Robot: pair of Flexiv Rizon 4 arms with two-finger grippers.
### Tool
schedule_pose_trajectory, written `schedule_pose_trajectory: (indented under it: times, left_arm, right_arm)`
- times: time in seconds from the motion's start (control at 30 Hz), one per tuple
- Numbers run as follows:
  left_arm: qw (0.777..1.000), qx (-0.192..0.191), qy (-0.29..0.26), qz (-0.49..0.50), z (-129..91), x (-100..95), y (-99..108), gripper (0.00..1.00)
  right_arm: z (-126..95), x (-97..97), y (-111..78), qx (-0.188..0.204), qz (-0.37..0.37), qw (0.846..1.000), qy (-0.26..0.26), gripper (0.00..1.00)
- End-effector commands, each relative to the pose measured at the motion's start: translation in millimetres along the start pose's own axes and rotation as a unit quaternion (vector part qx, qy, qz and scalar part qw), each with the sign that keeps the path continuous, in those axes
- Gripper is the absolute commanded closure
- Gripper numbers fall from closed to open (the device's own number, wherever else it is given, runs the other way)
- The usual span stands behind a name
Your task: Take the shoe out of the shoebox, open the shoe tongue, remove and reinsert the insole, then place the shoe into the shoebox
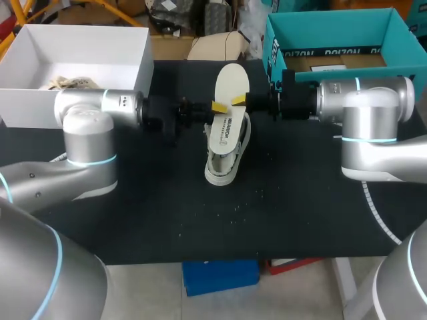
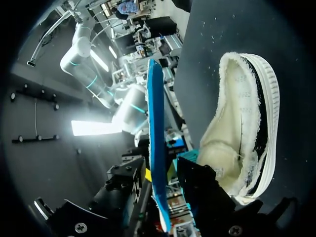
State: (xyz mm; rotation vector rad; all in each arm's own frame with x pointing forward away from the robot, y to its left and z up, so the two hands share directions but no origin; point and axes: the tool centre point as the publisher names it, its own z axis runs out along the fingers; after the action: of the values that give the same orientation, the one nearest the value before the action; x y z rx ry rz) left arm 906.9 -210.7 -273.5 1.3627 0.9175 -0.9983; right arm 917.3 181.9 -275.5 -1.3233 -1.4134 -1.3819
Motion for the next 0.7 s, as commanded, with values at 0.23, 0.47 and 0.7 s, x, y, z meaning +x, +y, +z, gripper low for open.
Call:
schedule_pose_trajectory:
  times: [0.23, 0.47, 0.7]
  left_arm:
    - [1.0, 0.012, 0.004, 0.001, 7, 4.2, 1, 0.78]
    - [0.999, 0.025, 0.021, 0.01, 12, -7.0, -7, 1.0]
    - [0.998, 0.017, 0.048, -0.034, 2, -16.6, -28, 1.0]
  right_arm:
    - [1, 0.0, 0.0, -0.001, 0.0, 1.0, -0.001, 1.0]
    - [-1, -0.9, -0.9, -0.002, 0.001, 1.0, -0.014, 0.0]
    - [-22, -1.9, -4.1, 0.04, -0.035, 0.99, -0.127, 0.0]
